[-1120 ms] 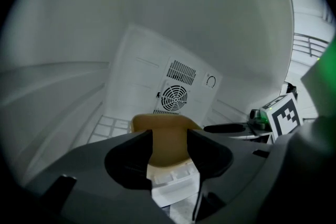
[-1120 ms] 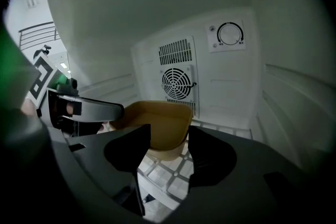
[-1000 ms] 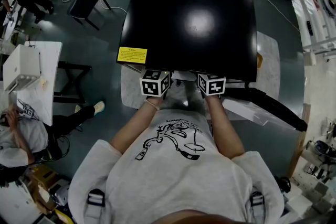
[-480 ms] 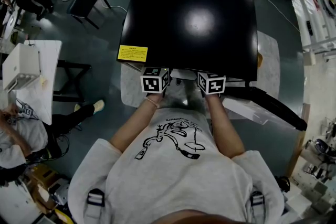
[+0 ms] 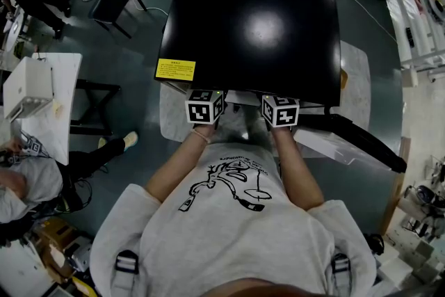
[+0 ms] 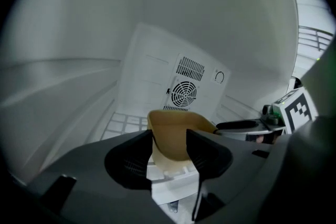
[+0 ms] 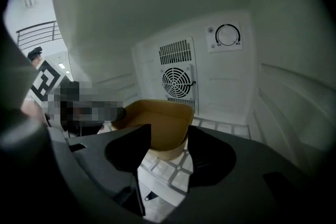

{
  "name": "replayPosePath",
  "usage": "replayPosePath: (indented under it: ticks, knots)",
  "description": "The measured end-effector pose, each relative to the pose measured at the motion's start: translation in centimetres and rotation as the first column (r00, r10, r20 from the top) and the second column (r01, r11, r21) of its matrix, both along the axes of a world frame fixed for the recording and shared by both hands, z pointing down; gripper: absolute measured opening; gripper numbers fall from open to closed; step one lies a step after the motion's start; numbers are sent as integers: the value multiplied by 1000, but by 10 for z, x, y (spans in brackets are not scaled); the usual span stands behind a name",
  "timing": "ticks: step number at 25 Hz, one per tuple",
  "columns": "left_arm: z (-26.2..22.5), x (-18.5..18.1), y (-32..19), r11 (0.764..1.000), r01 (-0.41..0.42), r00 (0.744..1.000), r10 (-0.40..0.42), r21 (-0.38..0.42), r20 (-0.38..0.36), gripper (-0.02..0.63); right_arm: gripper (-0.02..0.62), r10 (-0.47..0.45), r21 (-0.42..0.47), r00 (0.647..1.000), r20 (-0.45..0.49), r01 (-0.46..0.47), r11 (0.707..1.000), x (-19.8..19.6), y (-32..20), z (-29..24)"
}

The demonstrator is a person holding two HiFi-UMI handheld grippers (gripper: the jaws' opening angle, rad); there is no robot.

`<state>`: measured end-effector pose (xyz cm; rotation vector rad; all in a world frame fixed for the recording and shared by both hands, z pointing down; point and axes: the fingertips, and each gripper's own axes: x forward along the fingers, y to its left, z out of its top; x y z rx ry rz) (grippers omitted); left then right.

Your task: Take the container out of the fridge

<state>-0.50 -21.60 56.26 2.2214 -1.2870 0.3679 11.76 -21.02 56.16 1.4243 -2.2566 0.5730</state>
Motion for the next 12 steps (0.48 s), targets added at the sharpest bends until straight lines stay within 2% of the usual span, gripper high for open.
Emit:
replayPosePath:
  ticks: [12]
  knots:
    - [-5, -1, 13, 1000, 4, 1000, -4, 18, -13, 206, 232, -2, -3, 1000, 28, 2, 1000, -5, 20, -2]
